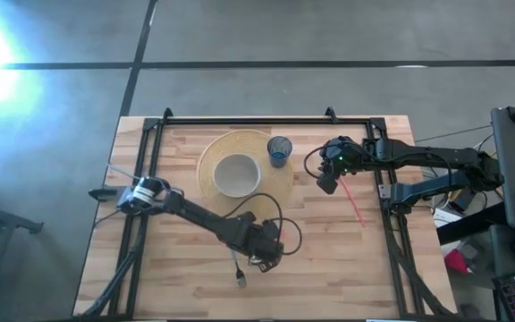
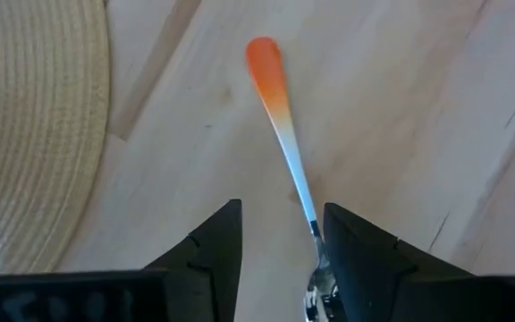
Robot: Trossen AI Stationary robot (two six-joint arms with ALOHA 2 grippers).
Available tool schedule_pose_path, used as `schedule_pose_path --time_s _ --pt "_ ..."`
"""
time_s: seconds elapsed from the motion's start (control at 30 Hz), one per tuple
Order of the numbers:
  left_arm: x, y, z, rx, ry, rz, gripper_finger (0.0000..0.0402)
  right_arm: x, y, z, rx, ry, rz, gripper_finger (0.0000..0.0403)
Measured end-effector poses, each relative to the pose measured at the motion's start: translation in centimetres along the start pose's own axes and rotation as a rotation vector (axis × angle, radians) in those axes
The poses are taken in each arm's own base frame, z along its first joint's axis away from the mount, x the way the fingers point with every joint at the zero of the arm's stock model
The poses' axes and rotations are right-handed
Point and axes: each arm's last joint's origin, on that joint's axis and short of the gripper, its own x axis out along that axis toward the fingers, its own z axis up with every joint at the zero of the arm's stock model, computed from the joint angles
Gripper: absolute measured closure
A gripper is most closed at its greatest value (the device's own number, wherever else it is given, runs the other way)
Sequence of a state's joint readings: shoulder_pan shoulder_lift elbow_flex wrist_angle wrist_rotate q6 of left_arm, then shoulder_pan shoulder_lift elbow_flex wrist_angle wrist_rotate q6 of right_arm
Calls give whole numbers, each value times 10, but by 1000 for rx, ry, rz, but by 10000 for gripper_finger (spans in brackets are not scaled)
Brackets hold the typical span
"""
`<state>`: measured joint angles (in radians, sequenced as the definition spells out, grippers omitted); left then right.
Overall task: Pick & Place Utensil
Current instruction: Put the orange spoon into the gray bowl
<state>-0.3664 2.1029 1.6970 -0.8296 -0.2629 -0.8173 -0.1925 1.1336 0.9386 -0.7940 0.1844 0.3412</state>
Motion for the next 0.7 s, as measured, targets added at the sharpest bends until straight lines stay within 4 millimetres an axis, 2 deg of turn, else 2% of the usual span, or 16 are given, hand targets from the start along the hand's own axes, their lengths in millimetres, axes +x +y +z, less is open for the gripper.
schedule_pose_path --time_s 0.3,0.7 --pt "-1 -8 -6 21 -87 48 252 0 0 0 1 -2 0 337" --pt "20 -4 -18 -33 -122 28 252 0 1 2 4 -22 7 320"
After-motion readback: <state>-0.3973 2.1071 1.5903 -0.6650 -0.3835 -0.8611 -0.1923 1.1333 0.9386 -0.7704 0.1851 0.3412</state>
